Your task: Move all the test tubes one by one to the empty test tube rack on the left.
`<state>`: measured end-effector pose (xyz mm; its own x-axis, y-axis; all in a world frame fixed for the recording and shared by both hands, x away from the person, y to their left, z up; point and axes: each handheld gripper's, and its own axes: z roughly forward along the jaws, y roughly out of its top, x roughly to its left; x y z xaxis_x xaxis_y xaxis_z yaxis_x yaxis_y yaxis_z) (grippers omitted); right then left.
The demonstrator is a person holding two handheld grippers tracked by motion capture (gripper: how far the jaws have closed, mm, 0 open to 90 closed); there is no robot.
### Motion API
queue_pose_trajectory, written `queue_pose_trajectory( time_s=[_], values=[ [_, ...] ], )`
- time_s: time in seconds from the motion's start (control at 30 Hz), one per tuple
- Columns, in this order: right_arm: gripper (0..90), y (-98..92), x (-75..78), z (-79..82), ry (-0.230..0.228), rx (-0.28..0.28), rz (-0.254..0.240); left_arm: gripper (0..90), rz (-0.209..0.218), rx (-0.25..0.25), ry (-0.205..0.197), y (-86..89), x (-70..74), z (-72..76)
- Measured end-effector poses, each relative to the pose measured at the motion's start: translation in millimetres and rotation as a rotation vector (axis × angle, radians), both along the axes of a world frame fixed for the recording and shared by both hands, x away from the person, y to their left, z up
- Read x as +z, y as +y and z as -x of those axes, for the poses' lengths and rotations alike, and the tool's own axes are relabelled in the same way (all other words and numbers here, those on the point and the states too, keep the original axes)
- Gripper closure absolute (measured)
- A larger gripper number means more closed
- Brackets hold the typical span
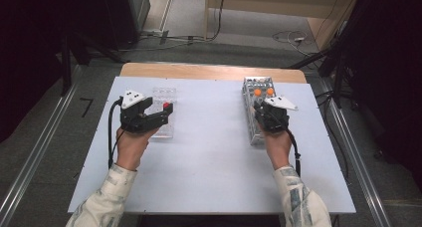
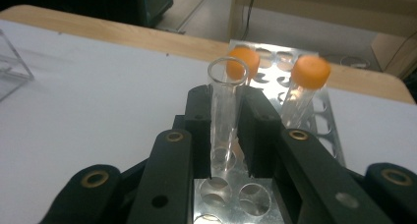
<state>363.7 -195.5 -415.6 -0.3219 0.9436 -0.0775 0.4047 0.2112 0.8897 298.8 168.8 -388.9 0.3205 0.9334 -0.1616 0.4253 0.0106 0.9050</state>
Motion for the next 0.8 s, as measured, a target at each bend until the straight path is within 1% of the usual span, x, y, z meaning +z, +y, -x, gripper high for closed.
queue_pose_trajectory(
  time_s=[0.03,0.1,0.2,0.33,0.43,0.47,0.57,0.63,0.77,0.8],
  values=[
    [73.4,-0.6,4.8,3.0,-0.011,0.004,0.0,26.9,0.001,-0.001,-0.004,-0.6,0.5,0.5],
    [73.4,-1.8,13.2,9.4,-0.026,0.024,-0.017,26.9,0.001,-0.009,-0.007,-1.9,1.9,1.9],
    [73.5,-0.5,23.2,22.2,-0.061,0.057,-0.026,26.9,0.001,-0.019,-0.014,-5.4,4.3,4.5],
    [73.5,6.9,28.3,37.4,-0.054,0.134,-0.05,26.9,-0.005,-0.052,-0.026,-14.9,7.6,9.3],
    [73.5,17.4,24.5,46.6,-0.032,0.195,-0.051,26.8,-0.016,-0.081,-0.036,-25.0,9.5,13.9],
    [73.4,21.8,22.2,48.5,-0.017,0.215,-0.046,26.7,-0.019,-0.092,-0.038,-28.9,9.8,15.6],
    [73.4,34.9,14.1,54.7,0.013,0.272,-0.029,26.7,-0.023,-0.14,-0.039,-40.7,9.5,20.4],
    [73.4,44.1,8.2,58.3,0.03,0.308,-0.012,26.7,-0.03,-0.173,-0.037,-49.2,7.8,23.3],
    [73.4,61.3,-1.7,64.2,0.056,0.37,0.001,26.8,-0.048,-0.233,-0.031,-66.1,2.7,27.7],
    [73.5,64.9,-3.4,65.6,0.061,0.378,0.002,26.9,-0.054,-0.246,-0.029,-69.4,1.6,28.4]
  ],
)
